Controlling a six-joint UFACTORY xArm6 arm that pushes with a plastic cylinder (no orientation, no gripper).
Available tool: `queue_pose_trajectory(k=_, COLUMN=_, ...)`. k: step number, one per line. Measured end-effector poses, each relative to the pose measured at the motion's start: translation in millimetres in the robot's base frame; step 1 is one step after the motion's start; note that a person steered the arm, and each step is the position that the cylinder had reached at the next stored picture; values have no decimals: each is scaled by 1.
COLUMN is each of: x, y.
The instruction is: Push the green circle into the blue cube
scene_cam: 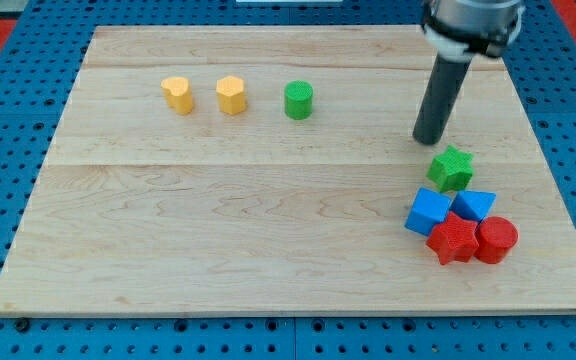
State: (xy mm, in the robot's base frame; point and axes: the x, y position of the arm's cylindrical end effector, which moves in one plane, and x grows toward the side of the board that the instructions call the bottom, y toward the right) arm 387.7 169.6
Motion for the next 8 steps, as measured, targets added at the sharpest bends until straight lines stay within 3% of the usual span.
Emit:
queue_pose_trajectory(k=1, x=29, y=39)
queue_pose_trajectory(k=2, x=61, y=0)
queue_pose_trajectory(k=3, x=56, y=-16)
queue_pose_trajectory(k=4, x=-31, y=-3)
queue_pose_trajectory(k=5, x=-115, y=-78)
queue_pose_trajectory(k=6, x=-125, y=-169)
queue_pose_trajectory(k=7, x=-56, y=-178)
queue_pose_trajectory(k=8, x=-7, y=-133)
